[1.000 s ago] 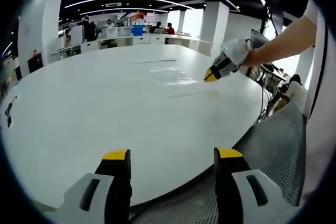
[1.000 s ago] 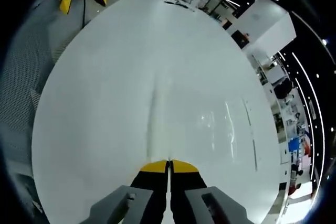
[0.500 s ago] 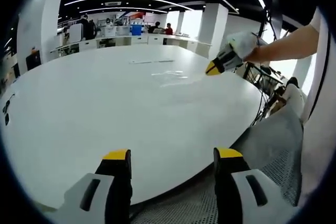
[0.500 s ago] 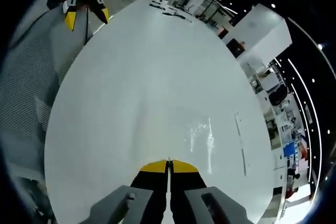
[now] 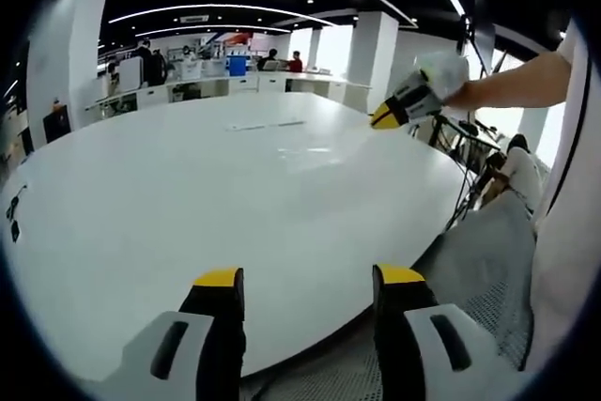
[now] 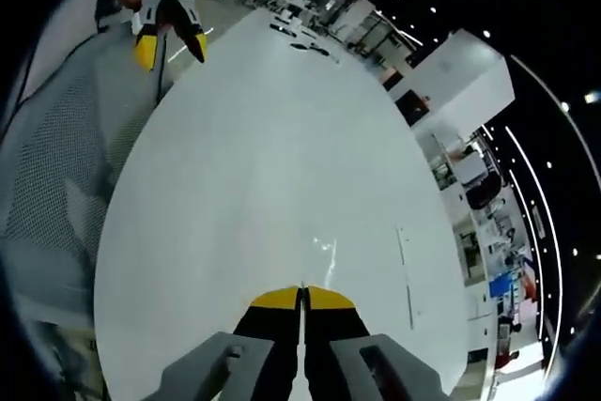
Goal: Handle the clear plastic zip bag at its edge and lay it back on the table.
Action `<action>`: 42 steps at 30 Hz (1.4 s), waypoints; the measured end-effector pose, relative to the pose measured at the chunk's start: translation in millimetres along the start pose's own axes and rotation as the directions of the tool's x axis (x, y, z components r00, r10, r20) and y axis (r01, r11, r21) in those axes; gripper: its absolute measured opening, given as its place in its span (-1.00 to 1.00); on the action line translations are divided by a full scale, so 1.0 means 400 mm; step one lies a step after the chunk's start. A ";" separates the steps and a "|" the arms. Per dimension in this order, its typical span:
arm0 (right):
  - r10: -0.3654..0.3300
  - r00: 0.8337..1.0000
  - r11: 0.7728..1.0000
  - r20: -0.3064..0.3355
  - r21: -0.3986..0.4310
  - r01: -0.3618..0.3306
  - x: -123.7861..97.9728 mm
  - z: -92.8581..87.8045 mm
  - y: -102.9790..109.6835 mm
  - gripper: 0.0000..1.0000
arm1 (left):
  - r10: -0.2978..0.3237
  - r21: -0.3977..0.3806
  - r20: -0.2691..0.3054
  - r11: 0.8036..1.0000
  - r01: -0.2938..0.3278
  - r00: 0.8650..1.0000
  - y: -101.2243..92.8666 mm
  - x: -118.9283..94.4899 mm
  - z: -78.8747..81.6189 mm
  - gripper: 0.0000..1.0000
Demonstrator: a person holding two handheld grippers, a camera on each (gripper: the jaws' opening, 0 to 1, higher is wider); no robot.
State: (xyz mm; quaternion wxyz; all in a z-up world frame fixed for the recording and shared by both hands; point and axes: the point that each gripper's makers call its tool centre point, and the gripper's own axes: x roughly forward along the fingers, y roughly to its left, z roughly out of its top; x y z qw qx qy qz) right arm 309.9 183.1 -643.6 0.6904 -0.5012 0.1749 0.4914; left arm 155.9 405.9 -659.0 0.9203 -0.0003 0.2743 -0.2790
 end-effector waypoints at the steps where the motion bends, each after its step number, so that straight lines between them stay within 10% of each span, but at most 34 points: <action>1: -0.004 1.000 1.000 0.004 0.004 0.004 -0.005 0.004 -0.002 -1.00 | -0.007 0.002 0.001 1.000 0.007 1.000 -0.007 -0.001 0.005 -0.01; 42: 0.010 0.965 1.000 0.262 -0.026 -0.003 -0.232 0.254 -0.096 -1.00 | -0.126 0.146 0.133 0.984 0.106 0.983 0.001 0.028 0.266 -0.11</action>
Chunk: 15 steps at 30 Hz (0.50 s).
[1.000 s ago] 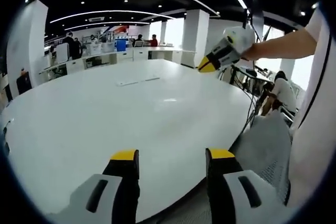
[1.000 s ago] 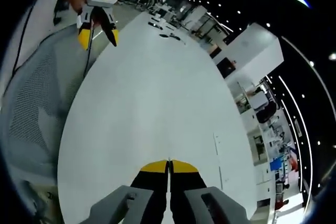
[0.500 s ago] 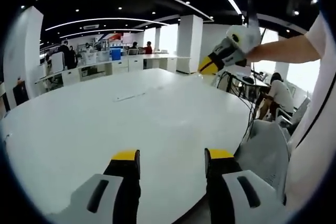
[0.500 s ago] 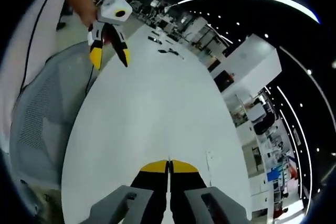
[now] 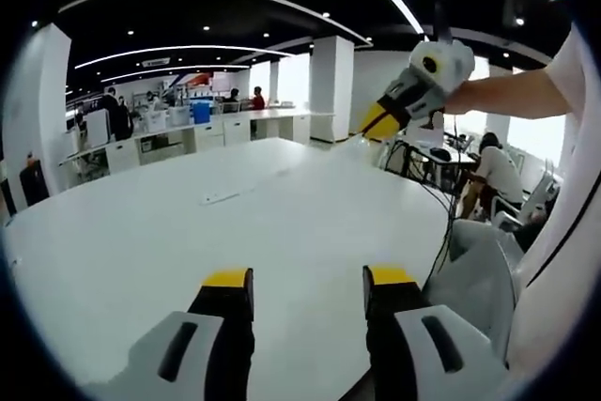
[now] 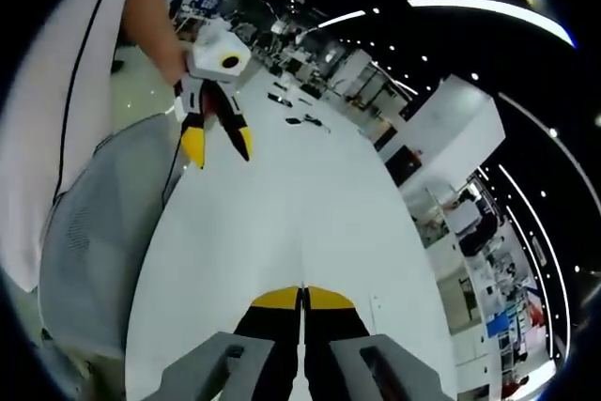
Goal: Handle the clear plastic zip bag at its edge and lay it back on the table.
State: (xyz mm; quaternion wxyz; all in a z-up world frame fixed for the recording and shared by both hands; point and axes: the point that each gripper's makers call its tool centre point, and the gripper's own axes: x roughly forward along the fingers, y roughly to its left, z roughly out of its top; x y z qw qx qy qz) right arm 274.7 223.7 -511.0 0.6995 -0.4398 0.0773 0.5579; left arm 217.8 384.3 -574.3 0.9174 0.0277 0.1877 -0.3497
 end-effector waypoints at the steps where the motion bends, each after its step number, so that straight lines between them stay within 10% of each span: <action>1: 0.003 1.000 1.000 0.004 0.000 -0.003 -0.002 0.005 -0.001 -1.00 | 0.001 -0.001 0.004 1.000 -0.001 1.000 0.006 0.001 0.001 -0.11; 15: 0.073 0.993 0.997 0.092 -0.021 -0.071 -0.054 0.120 -0.002 -1.00 | -0.002 0.002 0.052 1.000 0.002 0.999 0.010 0.010 0.088 -0.20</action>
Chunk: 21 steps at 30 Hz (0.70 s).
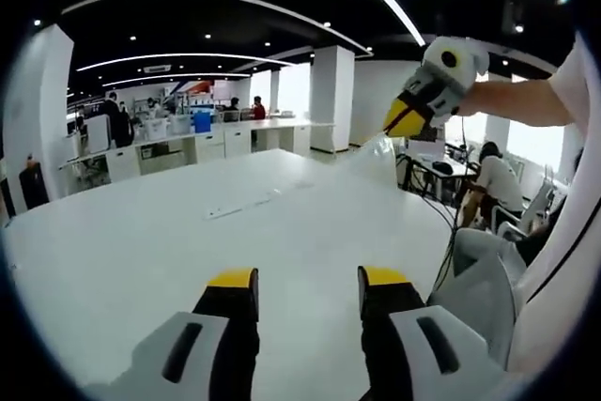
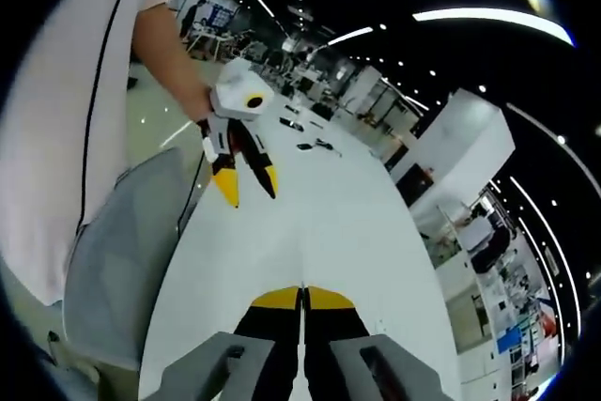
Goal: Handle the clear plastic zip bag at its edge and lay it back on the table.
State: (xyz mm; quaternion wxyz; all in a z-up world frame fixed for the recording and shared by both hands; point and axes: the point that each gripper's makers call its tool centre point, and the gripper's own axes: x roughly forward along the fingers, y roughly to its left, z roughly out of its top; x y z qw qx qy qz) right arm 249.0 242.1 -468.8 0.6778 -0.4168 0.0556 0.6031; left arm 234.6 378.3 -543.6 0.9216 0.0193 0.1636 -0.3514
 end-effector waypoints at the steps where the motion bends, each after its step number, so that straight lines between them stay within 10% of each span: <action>1: 0.002 1.000 1.000 0.004 -0.004 -0.002 -0.003 0.006 0.000 -1.00 | 0.001 0.001 0.002 1.000 -0.001 1.000 0.002 0.000 0.003 -0.22; 21: 0.060 0.995 0.998 0.078 -0.030 -0.058 -0.049 0.084 0.006 -1.00 | -0.048 0.048 0.089 0.998 0.043 0.995 0.007 -0.009 0.101 -0.35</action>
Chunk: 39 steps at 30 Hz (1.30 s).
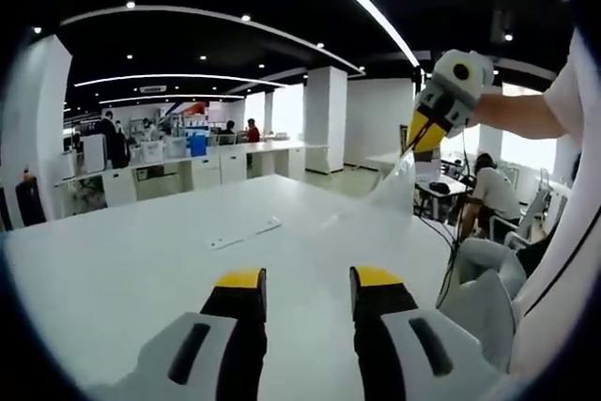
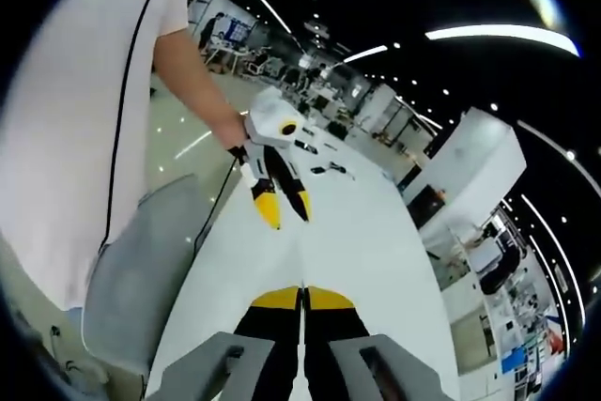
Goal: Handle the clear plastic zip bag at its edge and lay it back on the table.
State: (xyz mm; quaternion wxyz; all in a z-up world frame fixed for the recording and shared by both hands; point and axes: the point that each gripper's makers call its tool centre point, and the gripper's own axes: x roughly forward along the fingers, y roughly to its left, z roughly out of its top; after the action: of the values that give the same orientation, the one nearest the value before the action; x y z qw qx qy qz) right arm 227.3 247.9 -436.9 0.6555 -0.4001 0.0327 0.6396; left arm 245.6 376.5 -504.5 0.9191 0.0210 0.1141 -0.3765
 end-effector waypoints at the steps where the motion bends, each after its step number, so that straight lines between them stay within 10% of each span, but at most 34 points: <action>1: 0.003 1.000 1.000 0.003 0.000 -0.003 -0.001 0.003 0.001 -1.00 | -0.011 0.015 0.002 1.000 0.011 1.000 -0.006 0.000 0.011 -0.36; 39: 0.051 0.999 0.999 -0.012 -0.004 -0.051 -0.007 0.002 0.023 -1.00 | -0.158 0.321 -0.171 0.924 0.206 0.973 -0.104 0.012 -0.005 -0.82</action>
State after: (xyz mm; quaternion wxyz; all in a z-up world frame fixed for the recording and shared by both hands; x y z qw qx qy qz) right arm 218.2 244.7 -439.2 0.6381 -0.4042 0.0453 0.6538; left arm 219.5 343.6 -505.5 0.8524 0.1938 0.1145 -0.4719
